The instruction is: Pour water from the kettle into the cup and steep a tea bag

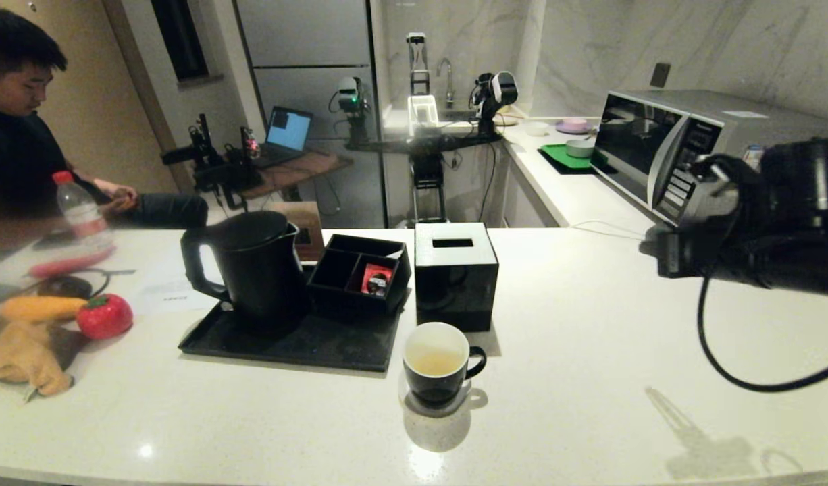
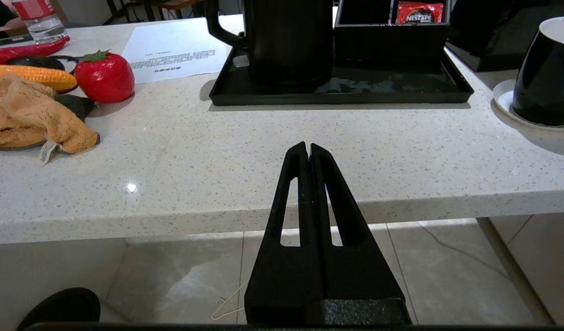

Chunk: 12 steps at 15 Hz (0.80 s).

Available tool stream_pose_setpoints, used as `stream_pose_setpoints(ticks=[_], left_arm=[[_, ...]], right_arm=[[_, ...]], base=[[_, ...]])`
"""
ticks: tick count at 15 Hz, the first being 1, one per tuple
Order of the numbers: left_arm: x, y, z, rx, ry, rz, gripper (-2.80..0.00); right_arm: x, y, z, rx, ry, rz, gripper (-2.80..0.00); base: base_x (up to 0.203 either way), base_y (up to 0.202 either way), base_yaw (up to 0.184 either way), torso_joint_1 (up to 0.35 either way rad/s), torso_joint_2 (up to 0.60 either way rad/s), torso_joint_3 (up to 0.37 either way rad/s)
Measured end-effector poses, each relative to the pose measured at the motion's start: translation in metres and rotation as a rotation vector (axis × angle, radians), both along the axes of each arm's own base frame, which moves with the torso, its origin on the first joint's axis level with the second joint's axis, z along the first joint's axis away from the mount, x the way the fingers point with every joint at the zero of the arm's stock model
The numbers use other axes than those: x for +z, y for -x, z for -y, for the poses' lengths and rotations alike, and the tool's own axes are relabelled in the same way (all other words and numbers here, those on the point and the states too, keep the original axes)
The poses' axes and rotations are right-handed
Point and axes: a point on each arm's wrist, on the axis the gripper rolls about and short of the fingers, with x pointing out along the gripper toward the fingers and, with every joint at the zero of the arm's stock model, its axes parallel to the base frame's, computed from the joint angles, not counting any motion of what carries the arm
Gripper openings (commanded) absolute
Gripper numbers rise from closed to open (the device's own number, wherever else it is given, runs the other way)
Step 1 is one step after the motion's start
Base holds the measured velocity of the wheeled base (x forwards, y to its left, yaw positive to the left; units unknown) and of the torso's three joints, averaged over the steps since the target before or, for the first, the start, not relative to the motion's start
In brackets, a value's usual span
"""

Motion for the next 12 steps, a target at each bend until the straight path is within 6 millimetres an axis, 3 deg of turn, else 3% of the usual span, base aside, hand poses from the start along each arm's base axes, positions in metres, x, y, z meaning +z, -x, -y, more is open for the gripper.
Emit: stream_pose_setpoints(ticks=[3,6,9,12], left_arm=[[0.000,0.000,0.000,0.000,0.000,0.000,-2.80],[0.000,0.000,0.000,0.000,0.000,0.000,-2.80],[0.000,0.000,0.000,0.000,0.000,0.000,-2.80],[0.000,0.000,0.000,0.000,0.000,0.000,-2.80]], right_arm=[[0.000,0.064,0.030,-0.106,-0.008,0.020,-2.80],[-0.014,0.136,0.042,-0.180,-0.010,0.070,-2.80],[-0.042,0.199,0.042,-0.217,-0.005,0.139,-2.80],[-0.087,0.247,0.040,-0.217,0.044,0.194,-2.80]], base=[[0.000,0.000,0.000,0.000,0.00,0.000],[0.000,0.000,0.000,0.000,0.00,0.000],[0.000,0.000,0.000,0.000,0.00,0.000],[0.000,0.000,0.000,0.000,0.00,0.000]])
